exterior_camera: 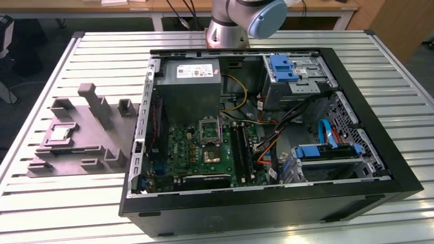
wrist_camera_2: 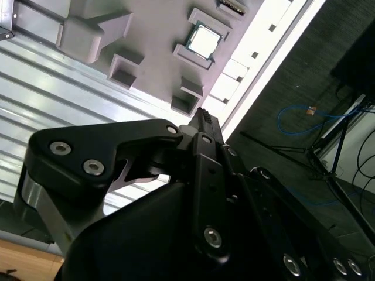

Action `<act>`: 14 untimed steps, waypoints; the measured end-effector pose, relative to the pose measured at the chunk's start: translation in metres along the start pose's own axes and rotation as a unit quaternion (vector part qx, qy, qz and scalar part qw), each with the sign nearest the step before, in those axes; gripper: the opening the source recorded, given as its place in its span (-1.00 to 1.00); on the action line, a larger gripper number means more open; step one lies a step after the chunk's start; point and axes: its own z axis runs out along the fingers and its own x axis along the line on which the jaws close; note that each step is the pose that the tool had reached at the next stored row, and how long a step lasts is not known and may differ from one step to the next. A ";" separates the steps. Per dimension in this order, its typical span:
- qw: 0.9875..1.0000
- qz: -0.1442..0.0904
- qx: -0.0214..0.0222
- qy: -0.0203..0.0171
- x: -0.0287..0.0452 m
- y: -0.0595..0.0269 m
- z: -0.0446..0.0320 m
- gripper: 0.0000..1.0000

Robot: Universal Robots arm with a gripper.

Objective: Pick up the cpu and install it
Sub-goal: 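Pick up the cpu and move it towards the insertion slot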

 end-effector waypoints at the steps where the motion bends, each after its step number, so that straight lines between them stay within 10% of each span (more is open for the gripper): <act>1: 1.000 0.000 0.000 0.000 0.0000 0.0000 0.0000 -0.79; 14: 1.000 0.000 0.000 0.000 0.0005 0.0000 0.0000 -0.54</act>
